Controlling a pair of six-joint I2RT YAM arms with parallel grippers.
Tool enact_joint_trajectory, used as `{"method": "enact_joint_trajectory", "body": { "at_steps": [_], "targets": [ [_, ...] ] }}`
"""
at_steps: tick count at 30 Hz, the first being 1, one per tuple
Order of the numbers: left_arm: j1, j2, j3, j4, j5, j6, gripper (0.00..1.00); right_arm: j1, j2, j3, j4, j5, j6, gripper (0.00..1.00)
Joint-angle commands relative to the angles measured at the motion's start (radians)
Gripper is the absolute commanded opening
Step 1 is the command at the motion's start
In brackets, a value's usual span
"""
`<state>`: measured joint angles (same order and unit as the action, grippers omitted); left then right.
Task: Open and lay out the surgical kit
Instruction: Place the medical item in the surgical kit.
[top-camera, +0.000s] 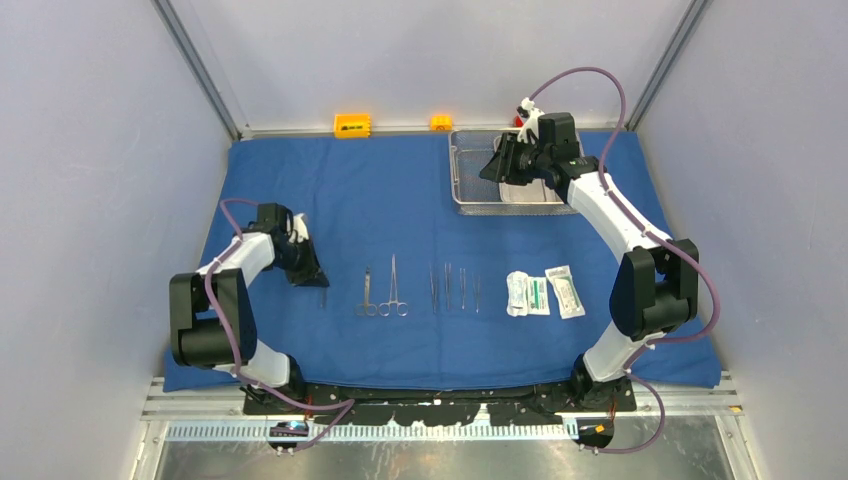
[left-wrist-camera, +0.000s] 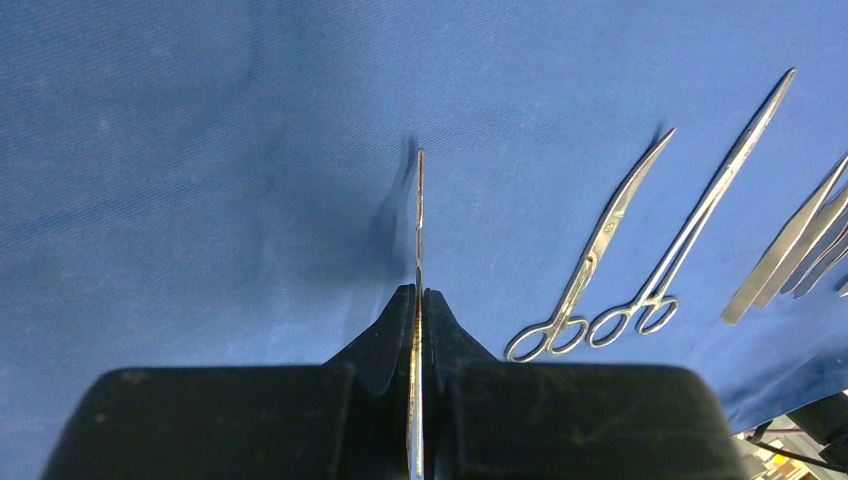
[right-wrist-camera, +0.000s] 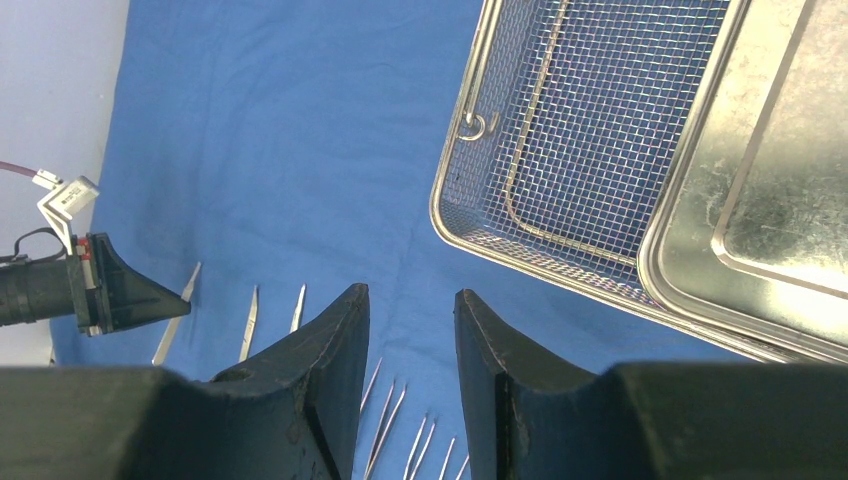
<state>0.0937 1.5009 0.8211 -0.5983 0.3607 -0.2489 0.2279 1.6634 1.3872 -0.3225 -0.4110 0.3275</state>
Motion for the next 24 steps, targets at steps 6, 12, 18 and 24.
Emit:
{"method": "enact_joint_trajectory", "body": {
  "at_steps": [6, 12, 18, 24],
  "targets": [
    [0.008, 0.030, 0.044, -0.040, -0.007, 0.011, 0.04, 0.004, -0.019, 0.023, 0.023, 0.009, -0.012, 0.42],
    [0.008, 0.046, 0.069, -0.065, -0.025, 0.013, 0.15, 0.005, -0.026, 0.022, 0.022, 0.011, -0.014, 0.42],
    [0.008, 0.051, 0.078, -0.076, -0.041, 0.005, 0.20, 0.005, -0.030, 0.021, 0.020, 0.014, -0.014, 0.42],
    [0.009, 0.040, 0.085, -0.084, -0.041, 0.001, 0.20, 0.004, -0.036, 0.020, 0.020, 0.015, -0.014, 0.42]
  ]
}}
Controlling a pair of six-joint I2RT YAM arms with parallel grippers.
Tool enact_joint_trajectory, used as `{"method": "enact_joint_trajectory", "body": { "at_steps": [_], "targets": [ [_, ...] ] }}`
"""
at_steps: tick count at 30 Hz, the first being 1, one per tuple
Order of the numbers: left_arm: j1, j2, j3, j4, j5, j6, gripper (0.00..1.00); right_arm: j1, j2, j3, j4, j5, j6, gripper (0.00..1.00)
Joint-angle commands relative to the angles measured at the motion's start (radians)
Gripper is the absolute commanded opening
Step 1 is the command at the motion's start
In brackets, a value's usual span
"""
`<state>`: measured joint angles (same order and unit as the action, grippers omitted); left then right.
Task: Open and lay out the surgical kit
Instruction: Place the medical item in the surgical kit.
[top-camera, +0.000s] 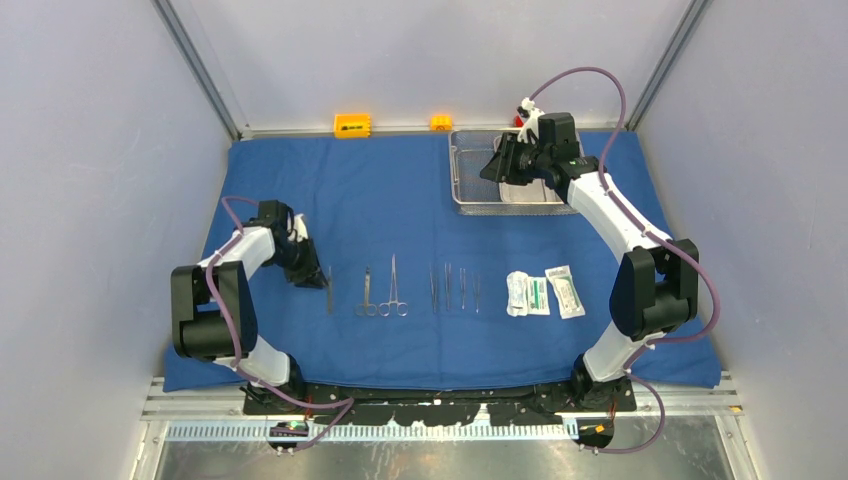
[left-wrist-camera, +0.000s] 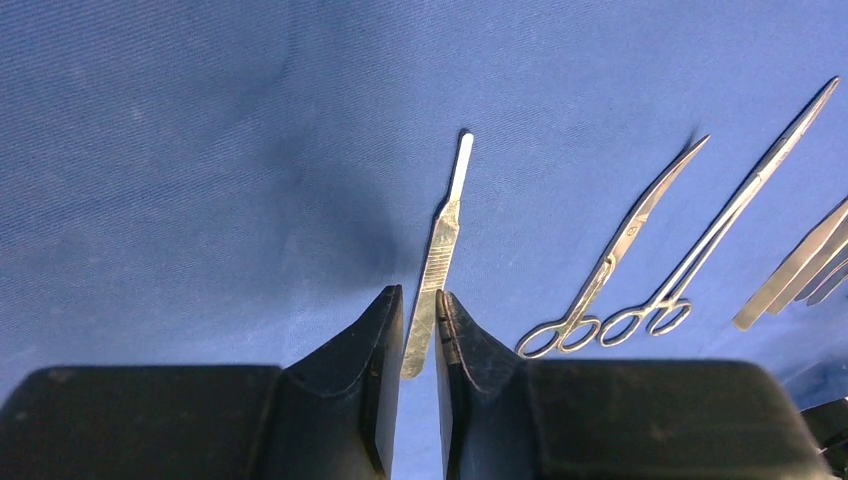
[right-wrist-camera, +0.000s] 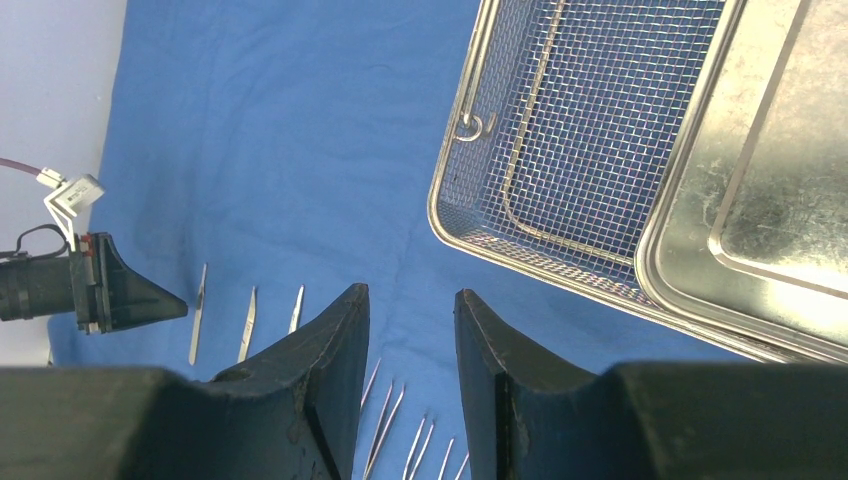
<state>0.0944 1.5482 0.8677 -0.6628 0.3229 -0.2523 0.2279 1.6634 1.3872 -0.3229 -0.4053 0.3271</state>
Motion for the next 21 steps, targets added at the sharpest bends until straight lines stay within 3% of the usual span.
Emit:
{"method": "enact_joint_trajectory", "body": {
  "at_steps": [1, 7, 21],
  "targets": [
    [0.007, -0.011, 0.039, -0.018, 0.003, 0.006, 0.21, 0.005, -0.037, 0.019, 0.020, 0.010, -0.013, 0.42],
    [-0.035, -0.064, 0.030, -0.012, 0.002, 0.010, 0.26, 0.005, -0.036, 0.020, 0.021, 0.010, -0.013, 0.42],
    [-0.181, -0.043, 0.134, -0.081, -0.189, 0.076, 0.38, 0.004, -0.049, 0.007, 0.013, 0.027, -0.049, 0.42]
  ]
}}
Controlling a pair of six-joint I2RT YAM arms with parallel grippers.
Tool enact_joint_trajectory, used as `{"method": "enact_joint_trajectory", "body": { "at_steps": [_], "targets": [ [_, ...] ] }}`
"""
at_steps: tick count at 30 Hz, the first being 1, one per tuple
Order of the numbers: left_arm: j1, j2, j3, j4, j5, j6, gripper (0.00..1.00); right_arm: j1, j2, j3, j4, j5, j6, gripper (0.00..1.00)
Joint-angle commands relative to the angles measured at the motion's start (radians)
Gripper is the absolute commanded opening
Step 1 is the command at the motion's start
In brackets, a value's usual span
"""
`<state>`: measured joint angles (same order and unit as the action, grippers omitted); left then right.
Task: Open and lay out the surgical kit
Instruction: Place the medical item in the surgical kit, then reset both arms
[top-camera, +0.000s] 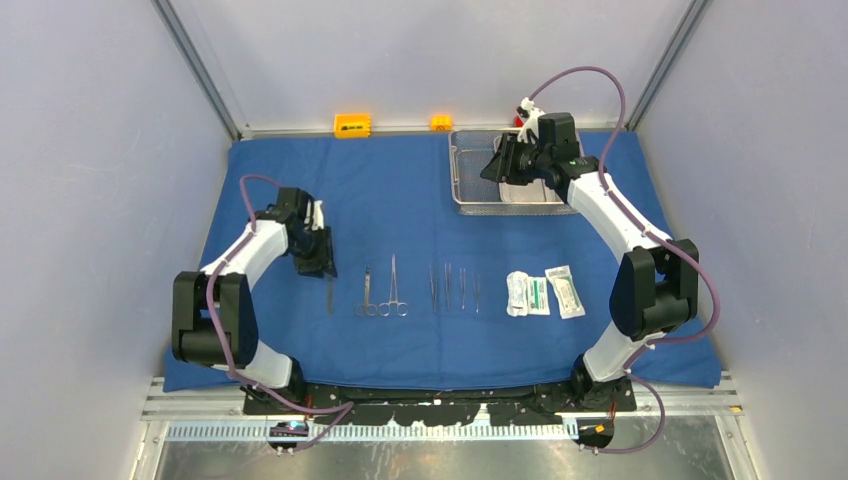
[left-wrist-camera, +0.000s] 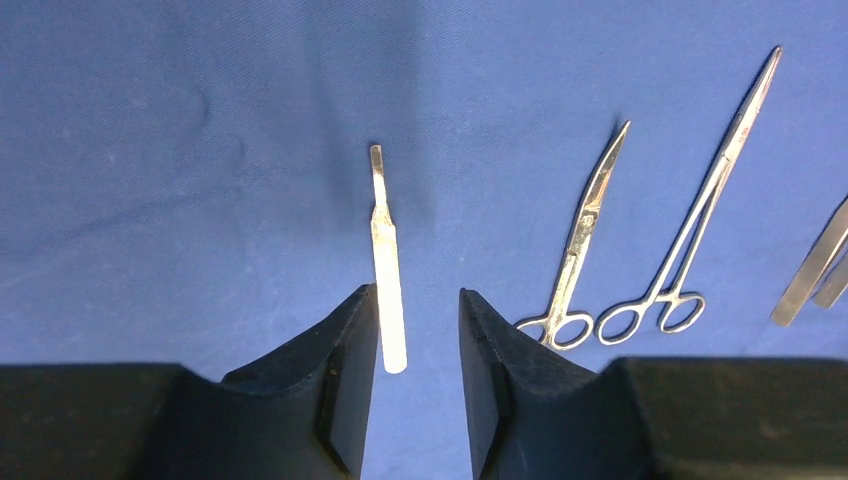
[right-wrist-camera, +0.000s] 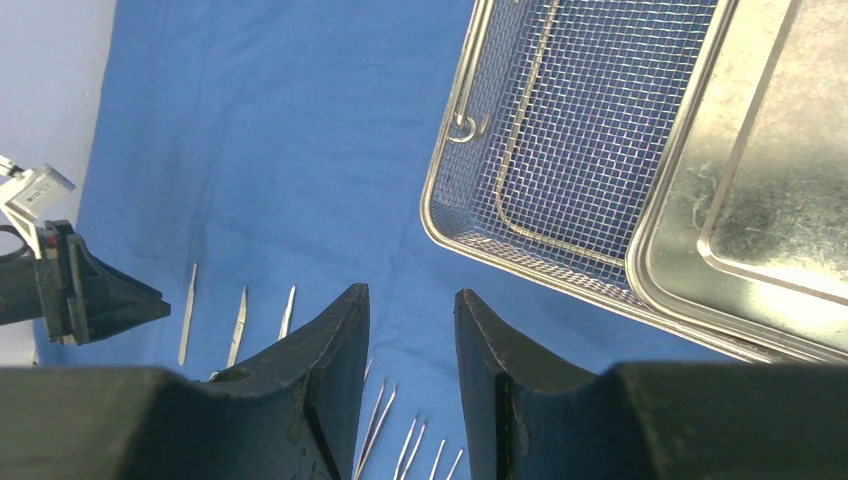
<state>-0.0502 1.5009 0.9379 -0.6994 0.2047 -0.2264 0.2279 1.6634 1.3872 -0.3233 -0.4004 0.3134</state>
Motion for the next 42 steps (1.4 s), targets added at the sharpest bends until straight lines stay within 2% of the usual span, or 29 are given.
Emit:
{"method": "enact_joint_trajectory", "body": {
  "at_steps": [1, 5, 12, 19, 25, 26, 28, 30, 31, 34, 37, 41, 42],
  "targets": [
    [-0.046, 0.009, 0.079, -0.056, -0.089, 0.067, 0.39, 0.004, -0.052, 0.004, 0.013, 0.025, -0.043, 0.42],
    [-0.076, 0.011, 0.116, -0.090, -0.148, 0.148, 0.45, 0.004, -0.065, -0.010, 0.013, 0.035, -0.068, 0.42],
    [-0.129, -0.062, 0.097, -0.089, -0.162, 0.266, 0.55, 0.004, -0.077, -0.026, 0.013, 0.038, -0.088, 0.42],
    [-0.138, -0.185, 0.056, 0.053, -0.167, 0.371, 0.59, 0.003, -0.121, -0.055, 0.003, 0.084, -0.154, 0.44],
    [-0.135, -0.319, 0.077, 0.229, -0.197, 0.399, 0.79, -0.040, -0.179, -0.018, -0.131, 0.136, -0.198, 0.56],
    [-0.135, -0.324, 0.098, 0.235, -0.192, 0.399, 0.83, -0.053, -0.189, -0.008, -0.158, 0.139, -0.202, 0.65],
    [-0.135, -0.320, 0.146, 0.241, -0.195, 0.394, 0.87, -0.081, -0.212, 0.006, -0.209, 0.141, -0.206, 0.75],
    [-0.136, -0.315, 0.189, 0.253, -0.197, 0.381, 0.98, -0.116, -0.243, 0.009, -0.234, 0.146, -0.206, 0.81],
    [-0.135, -0.315, 0.207, 0.263, -0.211, 0.378, 1.00, -0.134, -0.264, 0.007, -0.242, 0.150, -0.205, 0.82],
    [-0.135, -0.322, 0.235, 0.299, -0.232, 0.375, 1.00, -0.188, -0.330, -0.005, -0.265, 0.175, -0.206, 0.84],
    [-0.135, -0.332, 0.229, 0.331, -0.224, 0.338, 1.00, -0.213, -0.397, -0.029, -0.292, 0.275, -0.210, 0.85],
    [-0.135, -0.340, 0.188, 0.364, -0.174, 0.267, 1.00, -0.214, -0.488, -0.088, -0.299, 0.439, -0.210, 0.99],
    [-0.135, -0.342, 0.177, 0.375, -0.173, 0.247, 1.00, -0.214, -0.507, -0.101, -0.298, 0.460, -0.217, 0.99]
  ]
}}
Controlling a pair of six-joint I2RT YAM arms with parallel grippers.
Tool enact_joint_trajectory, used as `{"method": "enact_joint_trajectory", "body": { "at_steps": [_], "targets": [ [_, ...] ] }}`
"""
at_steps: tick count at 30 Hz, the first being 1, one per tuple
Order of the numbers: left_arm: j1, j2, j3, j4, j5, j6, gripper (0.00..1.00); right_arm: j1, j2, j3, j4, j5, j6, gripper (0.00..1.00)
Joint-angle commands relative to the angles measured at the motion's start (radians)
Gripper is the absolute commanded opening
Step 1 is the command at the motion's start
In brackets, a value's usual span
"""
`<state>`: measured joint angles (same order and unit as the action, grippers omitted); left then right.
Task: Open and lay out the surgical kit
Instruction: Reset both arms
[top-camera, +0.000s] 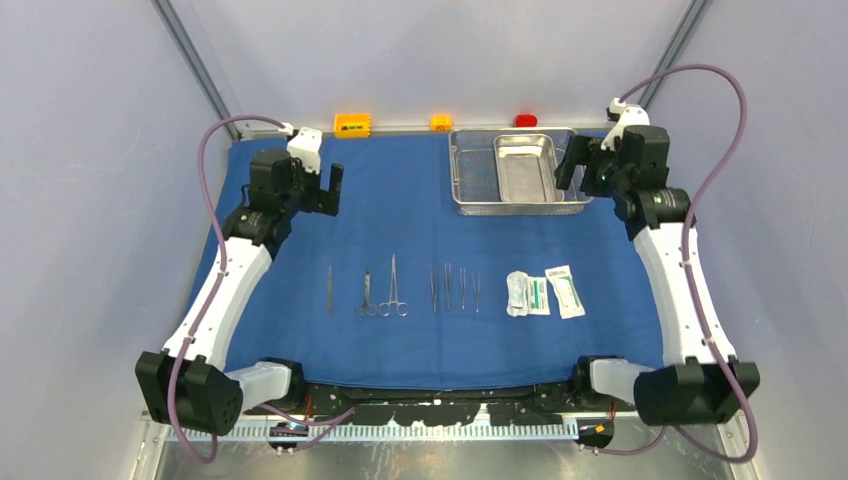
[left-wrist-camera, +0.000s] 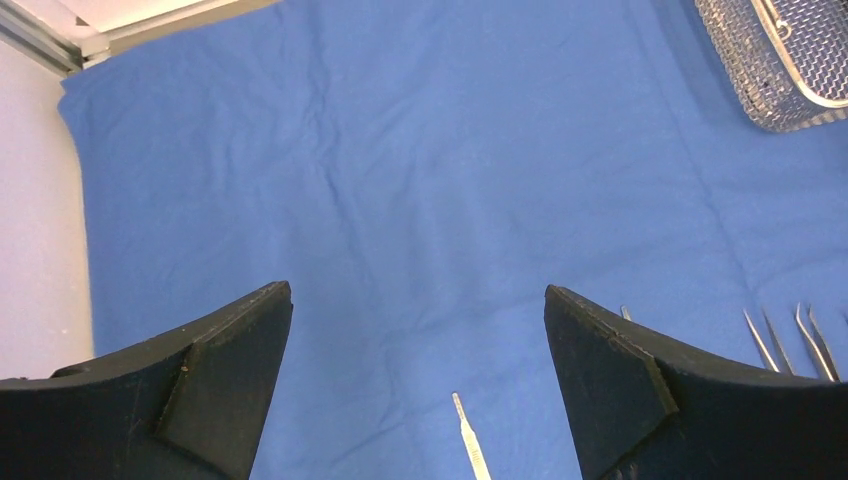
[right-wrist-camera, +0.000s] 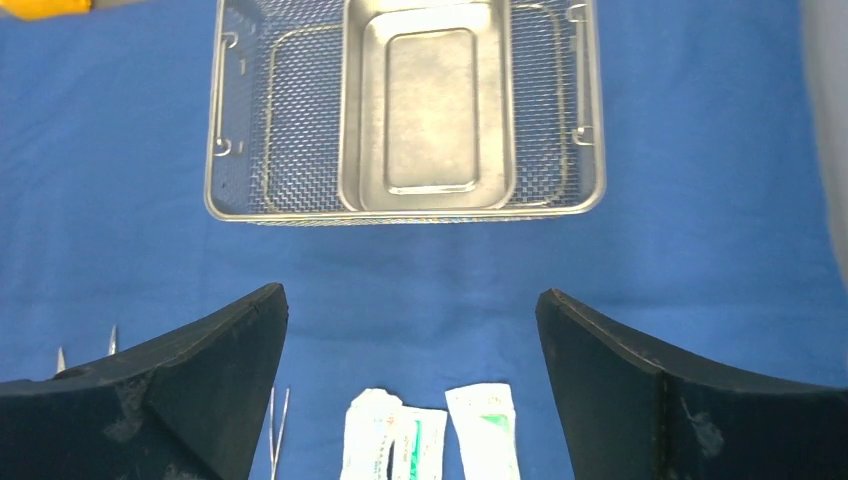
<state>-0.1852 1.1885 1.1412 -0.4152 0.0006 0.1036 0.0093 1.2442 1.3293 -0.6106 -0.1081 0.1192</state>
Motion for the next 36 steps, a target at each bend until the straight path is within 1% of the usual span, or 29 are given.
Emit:
{"method": "enact_joint_trajectory", "body": {
  "at_steps": [1, 5, 9, 14, 19, 22, 27, 36],
  "targets": [
    [0.000, -0.031, -0.038, 0.103, 0.033, -0.097, 1.00, 0.004, -0.109, -0.055, -0.005, 0.176, -0.031, 1.00],
    [0.002, -0.055, -0.076, 0.159, 0.033, -0.140, 1.00, 0.004, -0.186, -0.111, 0.060, 0.174, -0.037, 1.00],
    [0.016, -0.121, -0.127, 0.213, 0.009, -0.138, 1.00, 0.004, -0.185, -0.107, 0.072, 0.133, -0.020, 1.00],
    [0.029, -0.197, -0.119, 0.110, 0.027, -0.108, 1.00, 0.004, -0.197, -0.124, 0.100, 0.005, 0.005, 1.00],
    [0.030, -0.282, -0.157, 0.107, 0.065, -0.124, 1.00, 0.004, -0.237, -0.210, 0.173, -0.045, 0.048, 1.00],
    [0.041, -0.313, -0.178, 0.125, 0.087, -0.146, 1.00, 0.004, -0.259, -0.221, 0.170, -0.033, 0.041, 1.00],
    [0.049, -0.321, -0.181, 0.132, 0.111, -0.158, 1.00, 0.004, -0.290, -0.203, 0.154, 0.002, 0.027, 1.00],
    [0.050, -0.325, -0.193, 0.132, 0.101, -0.154, 1.00, 0.004, -0.300, -0.181, 0.126, 0.016, 0.014, 1.00]
  ]
}}
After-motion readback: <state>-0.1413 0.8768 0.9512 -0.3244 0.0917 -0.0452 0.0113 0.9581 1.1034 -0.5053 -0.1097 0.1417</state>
